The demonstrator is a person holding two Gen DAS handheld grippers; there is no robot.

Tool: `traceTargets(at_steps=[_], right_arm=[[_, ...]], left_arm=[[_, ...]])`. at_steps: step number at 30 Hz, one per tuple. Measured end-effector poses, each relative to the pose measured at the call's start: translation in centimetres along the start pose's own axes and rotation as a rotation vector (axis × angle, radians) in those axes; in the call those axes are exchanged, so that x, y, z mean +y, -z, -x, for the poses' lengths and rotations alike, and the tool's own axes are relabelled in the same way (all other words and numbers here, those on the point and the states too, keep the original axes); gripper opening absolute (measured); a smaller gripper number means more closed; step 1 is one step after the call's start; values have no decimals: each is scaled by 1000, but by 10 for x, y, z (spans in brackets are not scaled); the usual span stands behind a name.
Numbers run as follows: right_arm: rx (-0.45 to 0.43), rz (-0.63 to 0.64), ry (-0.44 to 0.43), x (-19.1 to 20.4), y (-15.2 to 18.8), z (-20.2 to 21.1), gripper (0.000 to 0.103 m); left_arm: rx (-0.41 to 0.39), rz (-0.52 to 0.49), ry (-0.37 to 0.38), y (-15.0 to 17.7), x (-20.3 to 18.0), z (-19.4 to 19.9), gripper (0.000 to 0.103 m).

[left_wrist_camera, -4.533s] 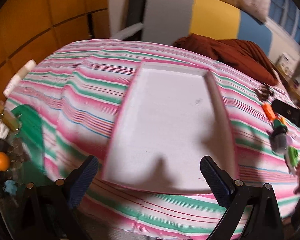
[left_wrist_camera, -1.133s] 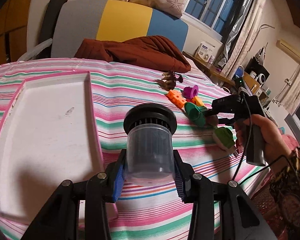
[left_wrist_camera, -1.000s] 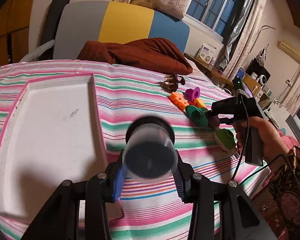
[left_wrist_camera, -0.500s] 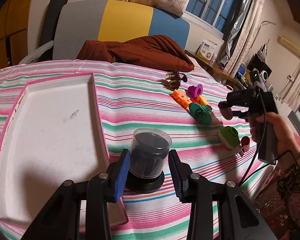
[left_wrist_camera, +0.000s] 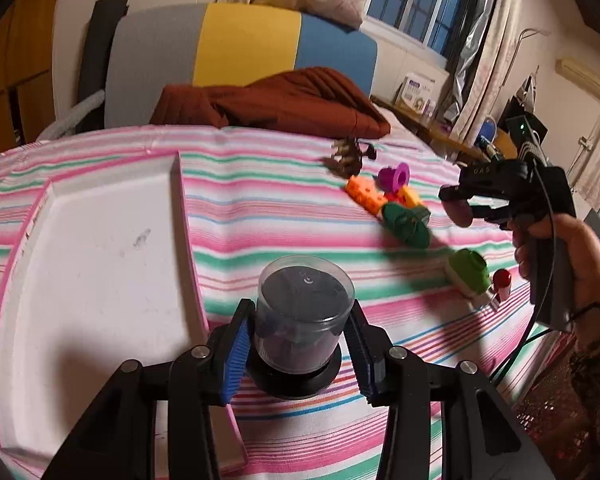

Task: Organize rigid objects
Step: 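Lower the cup onto the white tray and open the left gripper while the right carries the soap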

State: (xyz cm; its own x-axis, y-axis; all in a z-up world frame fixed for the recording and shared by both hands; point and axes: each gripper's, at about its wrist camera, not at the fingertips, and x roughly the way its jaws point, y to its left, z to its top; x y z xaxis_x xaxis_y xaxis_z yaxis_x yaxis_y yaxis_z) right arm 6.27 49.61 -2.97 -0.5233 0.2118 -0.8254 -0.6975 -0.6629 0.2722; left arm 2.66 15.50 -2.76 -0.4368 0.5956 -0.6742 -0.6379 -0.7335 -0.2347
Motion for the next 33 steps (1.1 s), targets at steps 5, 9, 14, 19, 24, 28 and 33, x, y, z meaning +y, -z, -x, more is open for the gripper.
traceTargets(at_steps=[5, 9, 14, 19, 24, 28, 33], right_arm=[[-13, 47, -32, 13, 4, 4, 42], [-14, 110, -67, 32, 13, 6, 42], [-35, 207, -102, 60, 25, 10, 42], [-44, 293, -178, 93, 41, 14, 42], [-6, 399, -272, 138, 63, 16, 42], [22, 484, -325, 174, 78, 16, 42], [59, 576, -387, 222, 92, 15, 42]], left_arm=[[-24, 42, 18, -9, 10, 10, 45], [-57, 73, 12, -20, 24, 22, 45], [-100, 120, -43, -36, 57, 31, 46], [-98, 174, -113, -48, 97, 27, 46], [-73, 221, -178, -60, 139, 15, 46], [-31, 246, -227, -74, 170, -3, 46], [5, 296, -261, -84, 201, -18, 46]])
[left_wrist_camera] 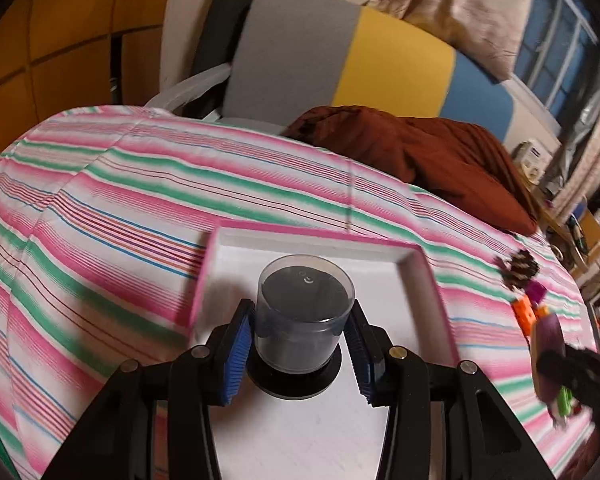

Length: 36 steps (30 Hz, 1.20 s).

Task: Organize rigid objects
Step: 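Lower the cup onto the white tray and open the left gripper while the right carries the soap, then lower the purple soap onto the tray beside the cup and open the right gripper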

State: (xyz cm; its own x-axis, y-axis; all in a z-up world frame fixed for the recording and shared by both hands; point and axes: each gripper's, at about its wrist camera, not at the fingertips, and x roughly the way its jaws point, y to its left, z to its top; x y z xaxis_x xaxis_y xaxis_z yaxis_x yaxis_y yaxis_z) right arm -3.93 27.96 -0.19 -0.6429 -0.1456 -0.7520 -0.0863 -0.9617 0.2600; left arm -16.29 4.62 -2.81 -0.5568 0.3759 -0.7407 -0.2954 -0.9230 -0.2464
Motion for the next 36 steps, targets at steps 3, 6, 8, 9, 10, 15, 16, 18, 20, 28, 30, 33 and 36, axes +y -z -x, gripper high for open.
traceTargets(at_steps=[3, 6, 8, 9, 10, 15, 16, 18, 20, 28, 30, 33, 36], right_arm=[[22, 56, -19, 22, -4, -13, 42], [55, 95, -43, 44, -7, -28, 42], [74, 110, -50, 54, -9, -38, 42], [83, 116, -52, 57, -9, -42, 42], [91, 120, -54, 59, -9, -45, 42], [139, 127, -60, 68, -9, -66, 42], [146, 127, -61, 68, -9, -69, 42], [164, 124, -65, 69, -7, -76, 42], [178, 123, -64, 70, -7, -81, 42], [232, 123, -50, 78, -16, -111, 42], [235, 135, -30, 83, -24, -121, 42], [238, 150, -7, 91, -35, -134, 42], [233, 158, 13, 97, -45, -146, 42]], left_arm=[[-2, -2, -26, -8, 4, -8, 46], [-11, 2, -46, -16, 9, -15, 46], [-16, -4, -64, -18, 12, -18, 46], [-19, -9, -71, -18, 13, -18, 46], [-23, -11, -77, -17, 14, -18, 49], [-73, 31, -52, -11, 24, 0, 65], [-81, 40, -44, -9, 25, 4, 66], [-115, 67, -30, 1, 30, 23, 71], [-143, 92, -43, 13, 34, 37, 85], [-108, 154, -44, 68, 46, 65, 87], [-97, 157, -43, 76, 47, 69, 87], [-91, 159, -38, 85, 48, 73, 87], [-81, 160, -33, 90, 48, 76, 87]])
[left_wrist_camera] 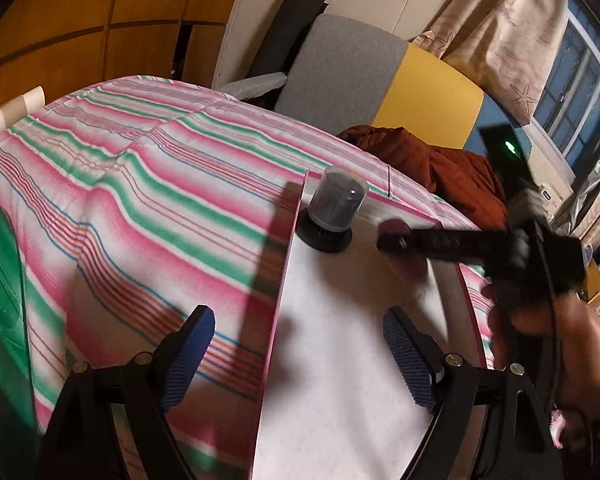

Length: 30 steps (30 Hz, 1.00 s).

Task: Organize rigid objects
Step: 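Lower the purple soap onto the tray beside the cup and open the right gripper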

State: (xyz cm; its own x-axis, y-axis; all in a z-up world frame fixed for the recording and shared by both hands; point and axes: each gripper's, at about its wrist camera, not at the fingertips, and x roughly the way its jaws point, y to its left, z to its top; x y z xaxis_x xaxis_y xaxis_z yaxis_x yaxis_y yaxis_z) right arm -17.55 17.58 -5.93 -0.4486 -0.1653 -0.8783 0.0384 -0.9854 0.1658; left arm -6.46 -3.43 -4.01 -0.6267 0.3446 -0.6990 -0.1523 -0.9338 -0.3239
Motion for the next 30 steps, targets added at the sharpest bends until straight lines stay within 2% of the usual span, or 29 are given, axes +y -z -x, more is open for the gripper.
traceTargets(at_steps=[6, 11, 15, 24, 30], right_arm=[[-23, -61, -5, -5, -10, -9, 42], [-101, -82, -4, -14, -7, 13, 44], [-123, -99, -12, -19, -1, 29, 44], [-123, -134, 0, -37, 42, 59, 44], [-145, -139, 38, -54, 76, 85, 44]], left_arm=[[14, 10, -1, 4, 2, 1, 87], [10, 2, -15, 5, 0, 1, 89], [16, -8, -8, 9, -5, 2, 89], [45, -32, 16, 22, -22, 6, 91], [40, -100, 39, 35, -45, 17, 94]])
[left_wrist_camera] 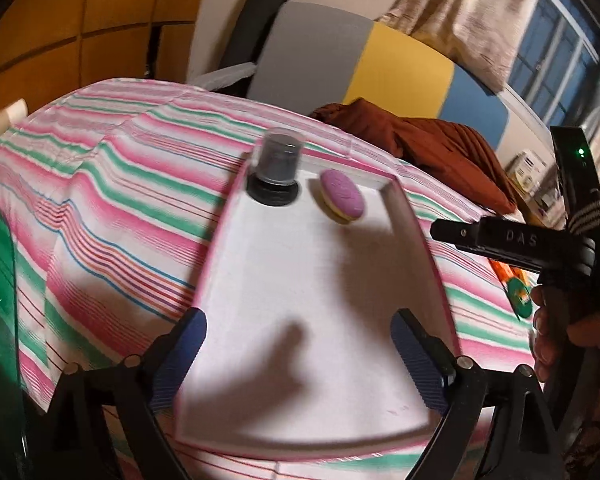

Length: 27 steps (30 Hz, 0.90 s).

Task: Organize rigid objects
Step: 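Grasp the red cylindrical tube from the pile with the right gripper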

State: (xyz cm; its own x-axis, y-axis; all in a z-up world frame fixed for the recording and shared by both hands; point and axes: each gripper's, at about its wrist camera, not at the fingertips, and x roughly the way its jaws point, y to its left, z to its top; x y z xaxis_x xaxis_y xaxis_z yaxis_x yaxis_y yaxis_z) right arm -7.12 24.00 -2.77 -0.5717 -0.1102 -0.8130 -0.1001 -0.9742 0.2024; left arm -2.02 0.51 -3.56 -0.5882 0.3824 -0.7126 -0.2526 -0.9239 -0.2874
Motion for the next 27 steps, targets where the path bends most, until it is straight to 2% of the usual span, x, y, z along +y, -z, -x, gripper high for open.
traceTargets(at_steps=[9, 16, 20, 22, 24, 27], right_arm=[[-38, 14, 139, -55, 41, 52, 44], [-20, -107, 260, -126, 71, 91, 44], [-8, -236, 344, -177, 87, 119, 44], [5, -339, 348, -200, 94, 129, 45], [36, -521, 299, -233, 106, 140, 45], [48, -697, 248, -262, 123, 150, 45]], left_arm=[[-21, -146, 46, 14, -50, 13, 96], [-12, -232, 121, 26, -86, 21, 97], [-9, -283, 157, 36, -106, 24, 98], [-4, -303, 164, 41, -112, 25, 98], [0, -324, 180, 46, -120, 26, 98], [7, -345, 195, 52, -126, 26, 98]])
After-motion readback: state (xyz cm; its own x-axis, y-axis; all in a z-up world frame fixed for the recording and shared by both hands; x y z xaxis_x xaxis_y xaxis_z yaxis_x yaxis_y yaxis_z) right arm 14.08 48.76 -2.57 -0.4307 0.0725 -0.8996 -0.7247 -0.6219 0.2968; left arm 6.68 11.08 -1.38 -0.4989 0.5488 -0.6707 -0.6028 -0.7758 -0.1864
